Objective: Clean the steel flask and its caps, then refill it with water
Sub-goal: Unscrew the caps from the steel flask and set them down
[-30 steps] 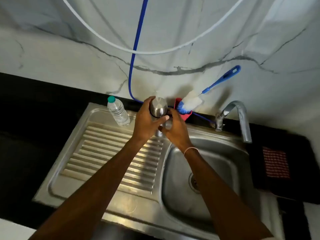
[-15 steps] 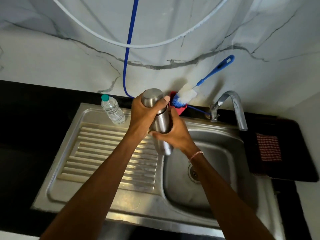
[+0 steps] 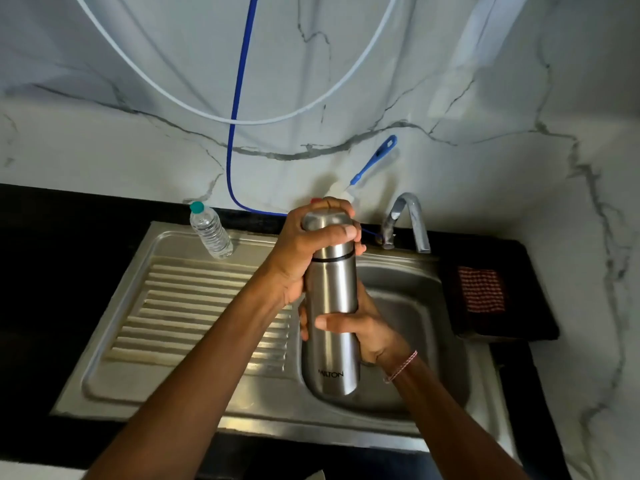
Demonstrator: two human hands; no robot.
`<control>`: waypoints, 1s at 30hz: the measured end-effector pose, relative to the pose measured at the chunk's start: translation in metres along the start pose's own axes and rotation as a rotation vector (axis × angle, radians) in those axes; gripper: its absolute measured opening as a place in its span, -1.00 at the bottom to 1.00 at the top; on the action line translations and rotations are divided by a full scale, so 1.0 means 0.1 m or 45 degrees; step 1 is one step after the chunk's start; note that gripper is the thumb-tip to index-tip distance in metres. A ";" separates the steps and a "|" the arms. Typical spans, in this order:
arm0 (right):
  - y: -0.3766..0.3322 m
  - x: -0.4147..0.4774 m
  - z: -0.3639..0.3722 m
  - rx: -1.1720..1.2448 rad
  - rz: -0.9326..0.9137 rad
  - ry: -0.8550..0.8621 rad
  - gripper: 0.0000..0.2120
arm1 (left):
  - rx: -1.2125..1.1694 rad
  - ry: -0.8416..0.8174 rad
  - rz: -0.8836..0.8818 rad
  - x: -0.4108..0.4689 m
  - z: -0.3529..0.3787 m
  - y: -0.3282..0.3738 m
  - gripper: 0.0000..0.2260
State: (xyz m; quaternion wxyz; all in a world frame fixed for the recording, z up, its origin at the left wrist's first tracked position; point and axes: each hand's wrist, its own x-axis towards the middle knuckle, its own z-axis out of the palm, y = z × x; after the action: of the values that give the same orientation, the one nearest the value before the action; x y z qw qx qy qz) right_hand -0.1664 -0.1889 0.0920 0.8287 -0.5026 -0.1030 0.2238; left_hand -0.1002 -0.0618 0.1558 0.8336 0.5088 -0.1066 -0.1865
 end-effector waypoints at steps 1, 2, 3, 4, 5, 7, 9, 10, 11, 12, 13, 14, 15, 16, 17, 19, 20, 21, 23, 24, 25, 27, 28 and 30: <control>-0.02 -0.06 0.00 -0.013 -0.008 0.014 -0.58 | 0.005 0.022 0.003 -0.04 0.06 -0.01 -0.68; -0.03 -0.12 -0.01 -0.029 -0.010 0.025 -0.56 | 0.015 0.037 0.010 -0.07 0.13 -0.02 -0.69; -0.05 -0.16 -0.01 -0.049 -0.014 0.037 -0.54 | 0.028 0.052 0.020 -0.10 0.19 -0.02 -0.70; -0.06 -0.20 -0.01 -0.060 -0.013 0.052 -0.51 | 0.044 0.072 0.029 -0.13 0.24 -0.02 -0.70; -0.07 -0.25 -0.02 -0.066 -0.006 0.064 -0.48 | 0.061 0.099 0.041 -0.15 0.29 -0.03 -0.71; -0.11 -0.33 -0.03 -0.075 0.007 0.081 -0.46 | 0.091 0.155 0.064 -0.20 0.37 -0.05 -0.70; -0.14 -0.38 -0.03 -0.104 0.004 0.093 -0.48 | 0.109 0.202 0.086 -0.25 0.45 -0.04 -0.68; -0.16 -0.40 -0.03 -0.120 0.000 0.095 -0.49 | 0.122 0.230 0.094 -0.26 0.49 -0.03 -0.66; -0.18 -0.42 -0.03 -0.131 -0.005 0.096 -0.51 | 0.132 0.259 0.100 -0.27 0.52 -0.02 -0.66; -0.20 -0.42 -0.03 -0.141 -0.011 0.097 -0.52 | 0.137 0.286 0.104 -0.29 0.56 0.00 -0.66; -0.21 -0.43 -0.03 -0.153 -0.023 0.103 -0.54 | 0.137 0.309 0.109 -0.29 0.59 0.01 -0.67; -0.23 -0.43 -0.03 -0.167 -0.037 0.113 -0.55 | 0.135 0.325 0.112 -0.29 0.61 0.03 -0.66; -0.23 -0.43 -0.03 -0.185 -0.052 0.119 -0.56 | 0.138 0.341 0.117 -0.28 0.63 0.04 -0.65; -0.25 -0.43 -0.03 -0.202 -0.063 0.119 -0.57 | 0.141 0.353 0.123 -0.28 0.64 0.05 -0.64; -0.26 -0.43 -0.03 -0.232 -0.075 0.120 -0.58 | 0.150 0.365 0.132 -0.28 0.65 0.05 -0.63; -0.30 -0.41 -0.02 -0.392 -0.107 0.195 -0.54 | 0.219 0.435 0.177 -0.27 0.67 0.06 -0.68; -0.30 -0.38 0.00 -0.518 -0.126 0.282 -0.50 | 0.303 0.524 0.212 -0.25 0.68 0.07 -0.73; -0.29 -0.34 0.03 -0.637 -0.143 0.387 -0.45 | 0.405 0.635 0.247 -0.22 0.68 0.05 -0.76; -0.24 -0.27 0.11 -0.790 -0.158 0.600 -0.40 | 0.550 0.841 0.273 -0.17 0.68 0.00 -0.77; -0.21 -0.24 0.15 -0.840 -0.159 0.685 -0.39 | 0.594 0.900 0.276 -0.15 0.68 -0.02 -0.74; -0.17 -0.20 0.18 -0.890 -0.160 0.756 -0.38 | 0.634 0.911 0.267 -0.16 0.67 -0.02 -0.69; -0.14 -0.15 0.20 -1.010 -0.150 0.846 -0.36 | 0.667 0.840 0.182 -0.20 0.59 -0.01 -0.58; -0.15 -0.13 0.21 -1.067 -0.135 0.870 -0.35 | 0.626 0.771 0.136 -0.24 0.52 0.02 -0.58; -0.17 -0.08 0.21 -1.122 -0.107 0.888 -0.35 | 0.475 0.631 0.096 -0.32 0.33 0.04 -0.59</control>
State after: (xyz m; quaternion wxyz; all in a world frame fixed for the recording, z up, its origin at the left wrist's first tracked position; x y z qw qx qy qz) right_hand -0.1775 -0.1833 0.1177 0.5337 -0.8408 0.0733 -0.0529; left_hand -0.1403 -0.0734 0.1746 0.7327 0.6787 0.0489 -0.0030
